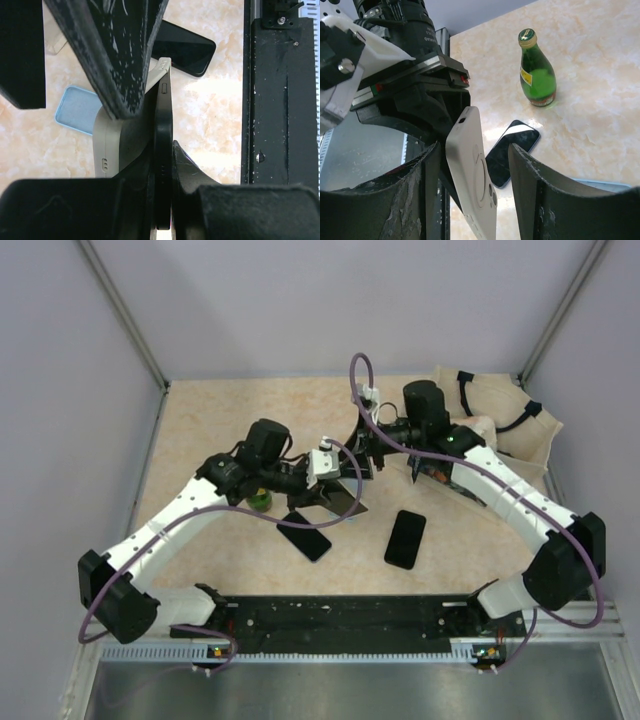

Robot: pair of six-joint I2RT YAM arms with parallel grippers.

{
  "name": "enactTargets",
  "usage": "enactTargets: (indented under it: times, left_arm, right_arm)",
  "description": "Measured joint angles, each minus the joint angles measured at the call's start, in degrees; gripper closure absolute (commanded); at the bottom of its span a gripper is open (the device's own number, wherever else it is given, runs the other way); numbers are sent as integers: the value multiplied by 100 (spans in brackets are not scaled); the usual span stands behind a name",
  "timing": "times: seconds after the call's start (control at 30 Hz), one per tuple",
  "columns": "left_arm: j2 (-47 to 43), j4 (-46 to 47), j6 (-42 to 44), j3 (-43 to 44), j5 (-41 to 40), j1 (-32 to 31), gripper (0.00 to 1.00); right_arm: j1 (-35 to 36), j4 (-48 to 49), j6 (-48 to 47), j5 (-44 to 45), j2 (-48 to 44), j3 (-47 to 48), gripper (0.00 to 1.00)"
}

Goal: Take the phone out of the phone case
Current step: Remove the phone case from the phone.

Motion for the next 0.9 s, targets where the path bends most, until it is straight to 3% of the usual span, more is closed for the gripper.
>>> enactTargets:
  times: [0.83,0.9]
  left_arm:
    - [138,-181,11,98,-343,-96,100]
    - [138,-197,-11,98,-343,-98,100]
  right_arm:
    - [555,-168,-758,1097,59,-269,55]
    - [579,-160,-822,1172,59,-321,68]
